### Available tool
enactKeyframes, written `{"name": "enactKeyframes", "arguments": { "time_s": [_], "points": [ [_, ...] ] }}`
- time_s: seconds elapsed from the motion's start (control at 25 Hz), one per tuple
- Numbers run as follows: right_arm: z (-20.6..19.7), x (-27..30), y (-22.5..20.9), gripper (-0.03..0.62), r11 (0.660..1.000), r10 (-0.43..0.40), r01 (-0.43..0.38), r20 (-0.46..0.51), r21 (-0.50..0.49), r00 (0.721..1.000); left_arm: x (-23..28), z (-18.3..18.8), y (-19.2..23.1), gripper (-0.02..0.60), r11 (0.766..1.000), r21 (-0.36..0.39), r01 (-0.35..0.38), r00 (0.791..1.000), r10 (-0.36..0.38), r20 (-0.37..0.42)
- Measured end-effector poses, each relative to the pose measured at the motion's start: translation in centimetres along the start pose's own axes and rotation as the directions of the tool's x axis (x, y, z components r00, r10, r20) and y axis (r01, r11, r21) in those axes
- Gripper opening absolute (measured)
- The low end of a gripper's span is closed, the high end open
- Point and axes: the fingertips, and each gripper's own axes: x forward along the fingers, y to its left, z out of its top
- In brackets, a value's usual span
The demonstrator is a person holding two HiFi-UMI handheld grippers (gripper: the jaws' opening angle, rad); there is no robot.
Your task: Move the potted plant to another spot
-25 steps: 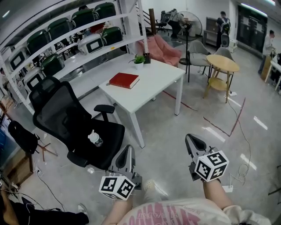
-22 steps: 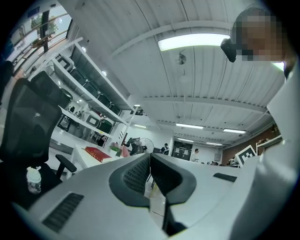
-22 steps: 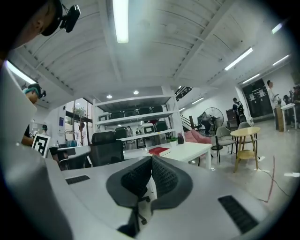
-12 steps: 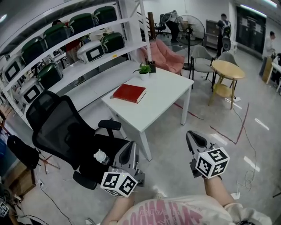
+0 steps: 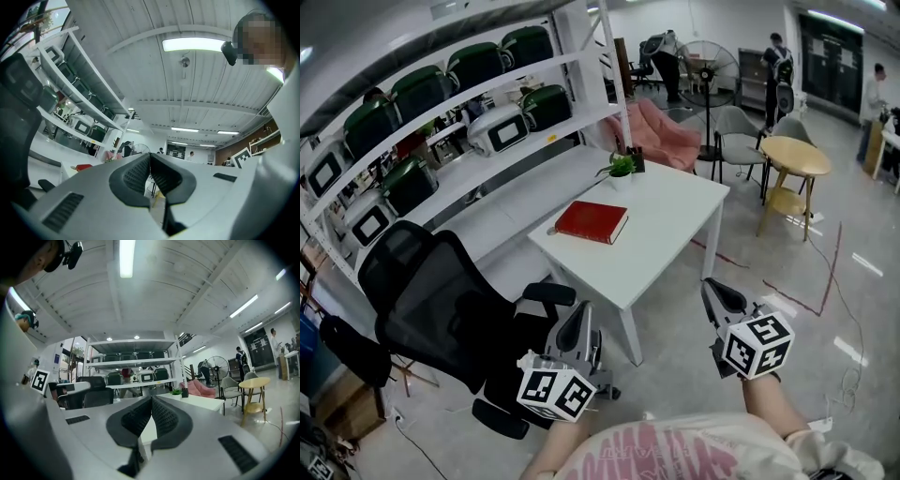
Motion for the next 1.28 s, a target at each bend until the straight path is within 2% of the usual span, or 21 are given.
{"name": "enactKeyframes", "arguments": {
  "time_s": [0.28,0.64,0.84,1.28],
  "points": [
    [-2.8,3.4,-1.0,0.014,1.000,-0.016,0.018,-0.086,0.022,0.996,1.4,-2.7,2.8,0.025,0.998,-0.057,0.019,0.998,-0.022,-0.057],
    [-4.3,9.8,-2.6,0.014,0.999,0.038,-0.038,-0.125,0.005,0.991,4.4,-5.0,7.4,0.025,0.994,-0.091,-0.058,0.996,0.052,-0.067],
    [-4.7,14.4,-5.4,0.014,0.998,0.068,-0.067,-0.136,0.010,0.988,9.0,-6.5,9.3,0.025,0.993,-0.094,-0.076,0.995,0.069,-0.076],
    [-1.5,25.4,-14.3,0.014,0.994,0.109,-0.108,-0.146,0.018,0.983,22.1,-6.4,12.9,0.025,0.988,-0.088,-0.124,0.991,0.118,-0.068]
  ]
}}
